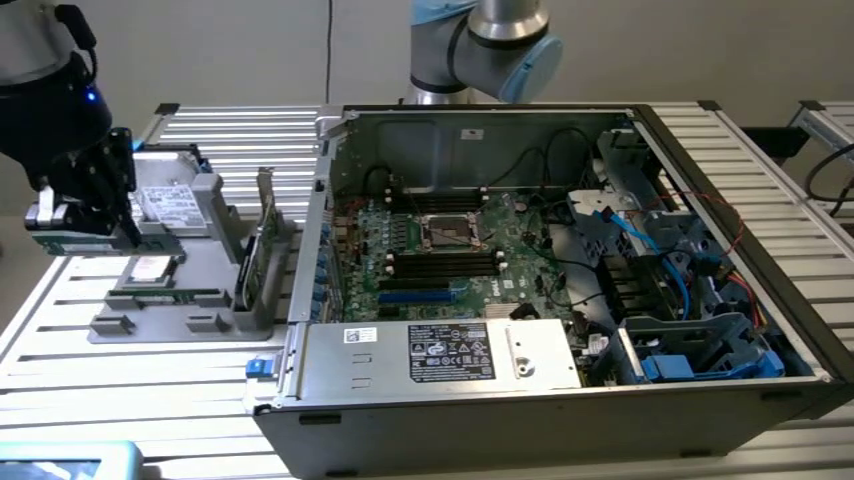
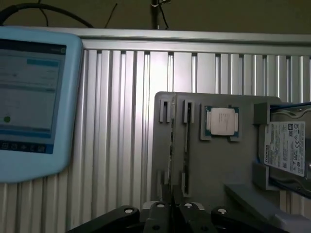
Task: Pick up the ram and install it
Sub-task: 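Pick up the ram and move it above insertion slot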
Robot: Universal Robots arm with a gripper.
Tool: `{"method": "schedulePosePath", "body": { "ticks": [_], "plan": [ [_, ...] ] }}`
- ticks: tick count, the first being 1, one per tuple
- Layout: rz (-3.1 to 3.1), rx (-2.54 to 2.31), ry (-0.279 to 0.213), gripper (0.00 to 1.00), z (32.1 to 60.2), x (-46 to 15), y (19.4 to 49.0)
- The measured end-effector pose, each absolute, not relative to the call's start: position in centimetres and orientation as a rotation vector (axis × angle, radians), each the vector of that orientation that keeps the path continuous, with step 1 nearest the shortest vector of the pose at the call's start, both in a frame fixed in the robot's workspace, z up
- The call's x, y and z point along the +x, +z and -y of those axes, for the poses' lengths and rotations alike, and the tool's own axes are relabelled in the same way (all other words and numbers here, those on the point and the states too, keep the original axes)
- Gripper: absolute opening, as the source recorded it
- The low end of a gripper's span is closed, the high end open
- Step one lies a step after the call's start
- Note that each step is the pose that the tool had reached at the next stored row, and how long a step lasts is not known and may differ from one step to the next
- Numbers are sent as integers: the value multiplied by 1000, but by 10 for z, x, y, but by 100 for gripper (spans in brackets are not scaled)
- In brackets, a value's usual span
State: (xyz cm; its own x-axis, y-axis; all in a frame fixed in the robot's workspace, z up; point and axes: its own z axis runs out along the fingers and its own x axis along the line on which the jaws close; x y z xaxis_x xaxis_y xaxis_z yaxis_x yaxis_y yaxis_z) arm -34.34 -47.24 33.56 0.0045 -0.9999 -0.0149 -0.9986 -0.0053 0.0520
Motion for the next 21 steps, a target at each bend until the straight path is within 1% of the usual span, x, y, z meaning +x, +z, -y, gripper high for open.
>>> {"method": "schedulePosePath", "body": {
  "ticks": [15,18,21],
  "plan": [
    [2196,2207,-75,13,473,-295,403],
    [2196,2206,-76,13,473,-281,412],
    [2195,2206,-77,13,473,-267,414]
  ]
}}
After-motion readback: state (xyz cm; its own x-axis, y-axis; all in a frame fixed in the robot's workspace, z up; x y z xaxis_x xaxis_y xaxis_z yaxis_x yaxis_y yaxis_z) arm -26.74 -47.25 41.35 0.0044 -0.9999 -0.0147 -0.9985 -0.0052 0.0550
